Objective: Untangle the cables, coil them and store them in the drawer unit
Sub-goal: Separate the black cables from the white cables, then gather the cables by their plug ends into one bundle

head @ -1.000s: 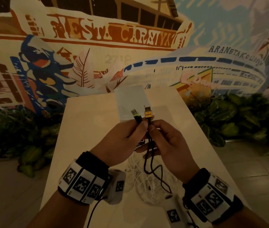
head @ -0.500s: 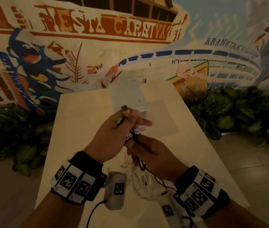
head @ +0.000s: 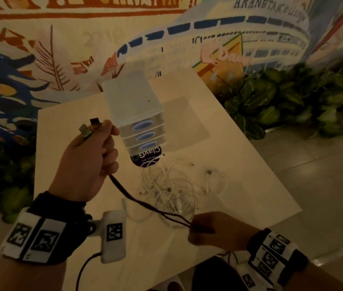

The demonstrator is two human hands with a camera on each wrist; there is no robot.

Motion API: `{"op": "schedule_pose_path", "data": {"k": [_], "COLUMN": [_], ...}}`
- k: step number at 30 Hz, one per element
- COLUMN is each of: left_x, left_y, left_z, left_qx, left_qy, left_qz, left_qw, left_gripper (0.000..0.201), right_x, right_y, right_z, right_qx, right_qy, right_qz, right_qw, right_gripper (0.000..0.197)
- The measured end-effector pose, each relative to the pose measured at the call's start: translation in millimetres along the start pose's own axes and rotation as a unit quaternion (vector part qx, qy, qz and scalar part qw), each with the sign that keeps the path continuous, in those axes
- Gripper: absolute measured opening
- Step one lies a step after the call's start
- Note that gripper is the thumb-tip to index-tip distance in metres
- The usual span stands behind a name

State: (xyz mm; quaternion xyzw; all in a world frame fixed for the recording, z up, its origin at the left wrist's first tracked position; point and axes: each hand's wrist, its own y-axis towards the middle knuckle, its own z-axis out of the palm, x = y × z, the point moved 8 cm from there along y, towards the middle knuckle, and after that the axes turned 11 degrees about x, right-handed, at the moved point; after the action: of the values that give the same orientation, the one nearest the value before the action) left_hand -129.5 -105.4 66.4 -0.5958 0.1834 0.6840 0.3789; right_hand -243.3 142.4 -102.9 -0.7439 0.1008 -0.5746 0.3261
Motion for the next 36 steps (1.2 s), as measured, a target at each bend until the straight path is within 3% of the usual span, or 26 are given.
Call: {"op": "schedule_pose_path", "data": {"k": [3,5,6,9,12,14,16,20,28,36], "left_x": [19.2,29.6,34.1,47.6,59.8,66.1,70.6,75.7,80.3,88.5], "left_y": [1.0,2.2,3.0,6.1,9.7,11.7,13.3,15.9,16.1,17.0], "left_z": [3.0,7.1,9.9,17.6,26.3,31.6,35.6,43.2,56.6,103.5], "left_qx": [0.005,0.01,0.013,0.017,0.03,0.036,0.034,0.035,0.04,0.077], "left_qy": [0.003,0.005,0.006,0.012,0.022,0.028,0.034,0.04,0.045,0.116], "left_qz": [-0.016,-0.026,-0.032,-0.05,-0.07,-0.081,-0.088,-0.096,-0.108,-0.108], "left_qw": [1.0,1.0,0.999,0.999,0.997,0.996,0.995,0.994,0.992,0.984], "left_gripper": [0.035,0.035,0.035,0.035,0.035,0.035,0.035,0.033,0.034,0.028], "right_x": [-22.9,-37.9,-45.5,-59.2,-69.7,-77.7,-87.4,-92.9,-58.9,20.7], "right_y": [-2.3,-3.1,-4.6,-13.1,-10.9,0.9,17.6,33.1,-2.6,-44.6], "right_z": [-9.5,-33.7,-49.9,-105.5,-149.9,-165.9,-169.1,-169.9,-176.8,-169.9], "right_qx": [-0.042,-0.133,-0.184,-0.341,-0.416,-0.408,-0.356,-0.315,-0.356,-0.345], "right_qy": [0.014,0.038,0.052,0.018,-0.075,-0.124,-0.164,-0.206,-0.073,-0.083], "right_qz": [-0.008,-0.021,-0.023,0.02,0.079,0.1,0.134,0.159,0.033,-0.084], "right_qw": [0.999,0.99,0.981,0.94,0.903,0.899,0.91,0.913,0.931,0.931], "right_gripper": [0.044,0.023,0.013,0.014,0.007,0.019,0.032,0.03,0.024,0.021]}}
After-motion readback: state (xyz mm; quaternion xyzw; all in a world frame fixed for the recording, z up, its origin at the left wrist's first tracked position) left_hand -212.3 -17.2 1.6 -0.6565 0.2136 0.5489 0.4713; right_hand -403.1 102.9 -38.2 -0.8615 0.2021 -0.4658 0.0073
